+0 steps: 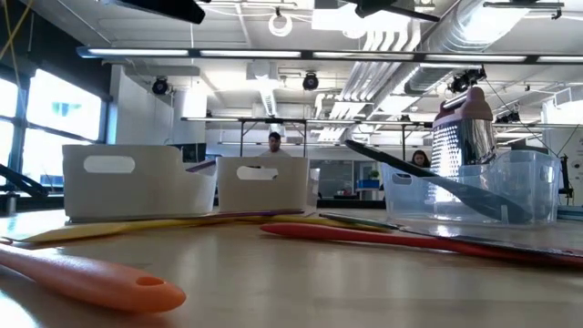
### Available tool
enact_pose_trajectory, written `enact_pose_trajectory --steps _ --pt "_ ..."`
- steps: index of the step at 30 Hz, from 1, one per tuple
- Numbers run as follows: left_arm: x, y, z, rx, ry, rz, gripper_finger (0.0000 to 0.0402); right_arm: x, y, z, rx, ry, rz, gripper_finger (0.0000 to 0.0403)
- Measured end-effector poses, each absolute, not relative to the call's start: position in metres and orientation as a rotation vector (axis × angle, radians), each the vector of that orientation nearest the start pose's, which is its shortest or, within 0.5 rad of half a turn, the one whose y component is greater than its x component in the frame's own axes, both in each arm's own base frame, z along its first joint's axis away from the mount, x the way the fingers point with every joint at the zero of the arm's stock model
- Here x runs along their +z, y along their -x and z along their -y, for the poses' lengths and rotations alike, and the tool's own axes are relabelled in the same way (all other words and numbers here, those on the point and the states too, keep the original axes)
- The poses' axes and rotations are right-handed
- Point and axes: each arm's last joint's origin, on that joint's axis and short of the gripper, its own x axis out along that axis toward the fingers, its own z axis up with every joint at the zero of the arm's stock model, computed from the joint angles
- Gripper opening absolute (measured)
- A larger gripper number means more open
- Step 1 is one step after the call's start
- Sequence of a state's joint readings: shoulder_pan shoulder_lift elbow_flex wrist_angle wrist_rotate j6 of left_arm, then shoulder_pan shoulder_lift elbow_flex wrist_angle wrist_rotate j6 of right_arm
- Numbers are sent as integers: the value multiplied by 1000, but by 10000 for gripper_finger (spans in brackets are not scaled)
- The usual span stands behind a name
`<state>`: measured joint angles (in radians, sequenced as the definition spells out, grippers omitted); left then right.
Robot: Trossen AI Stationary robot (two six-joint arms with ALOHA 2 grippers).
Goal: Pick & Place Kitchen Items
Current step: Put the blue table knife into the left white bin
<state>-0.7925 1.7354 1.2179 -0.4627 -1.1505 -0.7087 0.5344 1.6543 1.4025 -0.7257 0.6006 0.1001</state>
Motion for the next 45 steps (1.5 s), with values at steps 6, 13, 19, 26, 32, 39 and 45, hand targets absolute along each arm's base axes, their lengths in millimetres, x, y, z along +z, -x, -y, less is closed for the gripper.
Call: enact_pose_trajectory --steps 6,13,19,26,32,39,45 --pt "231 -265 229 546 -177 -343 310 288 -306 -162 -101 426 -815 32" --pt "233 -264 227 594 -434 -336 310 288 -305 -163 -94 423 -815 32" --pt "238 -268 231 572 -583 -357 310 288 -305 -163 -86 419 -818 32" --pt "251 -276 239 564 -802 -368 310 288 -306 -164 -57 388 -823 32" --pt "258 -278 241 588 -915 -382 310 289 -308 -166 -35 349 -805 32" --pt "258 -280 243 562 -893 -372 310 288 -311 -160 -27 329 -818 32" --pt "251 -283 246 516 -900 -378 310 289 -314 -152 -39 315 -831 32"
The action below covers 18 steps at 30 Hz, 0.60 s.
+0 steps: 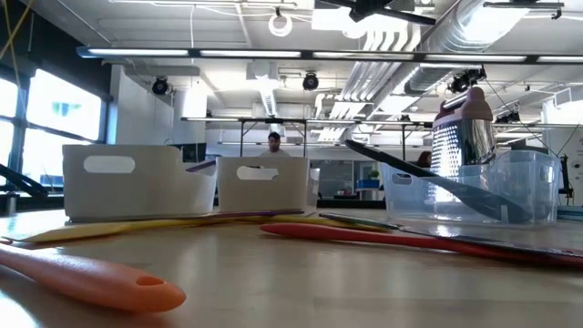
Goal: Pick & Place Kitchen Items
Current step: Put the blue table knife into the left white bin
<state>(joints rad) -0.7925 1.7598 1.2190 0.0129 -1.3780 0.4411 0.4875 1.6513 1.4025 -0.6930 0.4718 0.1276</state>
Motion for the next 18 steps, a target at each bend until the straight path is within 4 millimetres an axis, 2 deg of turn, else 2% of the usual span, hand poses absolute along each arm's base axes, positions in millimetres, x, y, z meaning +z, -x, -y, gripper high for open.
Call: enact_pose_trajectory --steps 14,18 --pt "250 -287 239 600 -1128 -470 310 295 -319 -152 78 186 -798 32" --pt "250 -288 237 603 -1142 -479 310 298 -319 -151 105 159 -788 32"
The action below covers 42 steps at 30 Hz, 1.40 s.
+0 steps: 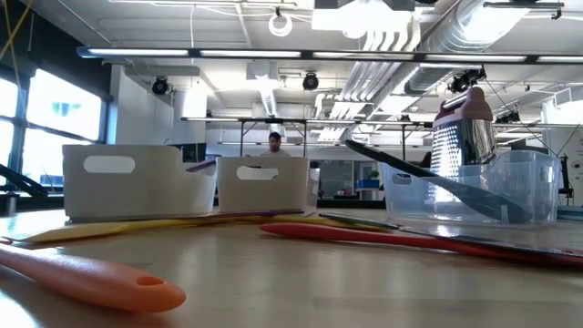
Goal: Pick & Place Kitchen Items
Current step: Put the blue table knife into the left white bin
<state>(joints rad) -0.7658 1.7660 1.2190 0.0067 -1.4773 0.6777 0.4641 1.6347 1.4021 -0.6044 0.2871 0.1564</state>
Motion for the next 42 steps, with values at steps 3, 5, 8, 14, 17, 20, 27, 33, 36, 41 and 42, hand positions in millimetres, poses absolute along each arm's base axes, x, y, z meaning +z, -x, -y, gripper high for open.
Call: enact_pose_trajectory --steps 3,5,8,14,17,20,27,33,36,41,42 --pt "250 -288 237 601 -1149 -481 310 303 -316 -148 110 136 -780 32" --pt "250 -288 237 603 -1161 -486 310 308 -315 -146 125 111 -771 32" --pt "250 -288 237 615 -1199 -502 310 312 -312 -145 120 92 -762 32" --pt "251 -290 233 638 -1262 -537 310 314 -311 -144 115 74 -756 32" --pt "250 -295 227 645 -1261 -552 310 315 -312 -143 106 62 -748 32" --pt "250 -301 218 666 -1261 -574 310 315 -313 -140 93 47 -747 32" --pt "250 -309 209 689 -1247 -591 310 315 -315 -136 75 27 -749 32" --pt "261 -310 211 705 -1221 -578 309 315 -316 -134 80 27 -753 32" --pt "267 -312 212 712 -1204 -570 296 315 -316 -135 79 27 -753 32" --pt "270 -313 213 699 -1196 -563 253 315 -316 -135 84 25 -755 32" --pt "270 -313 213 698 -1196 -563 244 315 -316 -135 83 25 -756 32"
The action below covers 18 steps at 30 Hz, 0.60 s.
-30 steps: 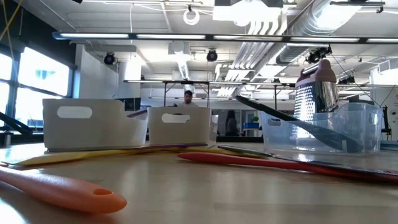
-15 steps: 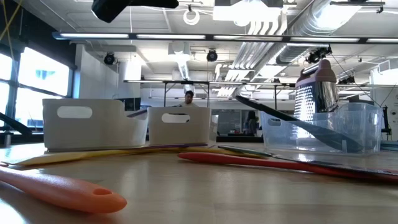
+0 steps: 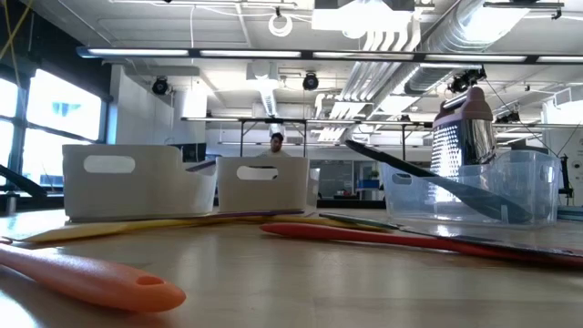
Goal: Pick & Place Kitchen Items
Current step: Put the blue table knife into the left white bin
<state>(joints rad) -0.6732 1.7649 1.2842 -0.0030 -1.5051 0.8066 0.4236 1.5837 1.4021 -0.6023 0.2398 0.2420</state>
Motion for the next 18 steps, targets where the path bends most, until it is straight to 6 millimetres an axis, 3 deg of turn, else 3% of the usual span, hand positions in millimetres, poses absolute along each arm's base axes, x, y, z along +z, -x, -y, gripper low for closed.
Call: enact_pose_trajectory --steps 7,18 --pt "270 -314 213 679 -1194 -559 192 315 -316 -135 86 23 -757 32" --pt "269 -320 207 628 -1181 -556 151 314 -317 -131 71 1 -758 32"
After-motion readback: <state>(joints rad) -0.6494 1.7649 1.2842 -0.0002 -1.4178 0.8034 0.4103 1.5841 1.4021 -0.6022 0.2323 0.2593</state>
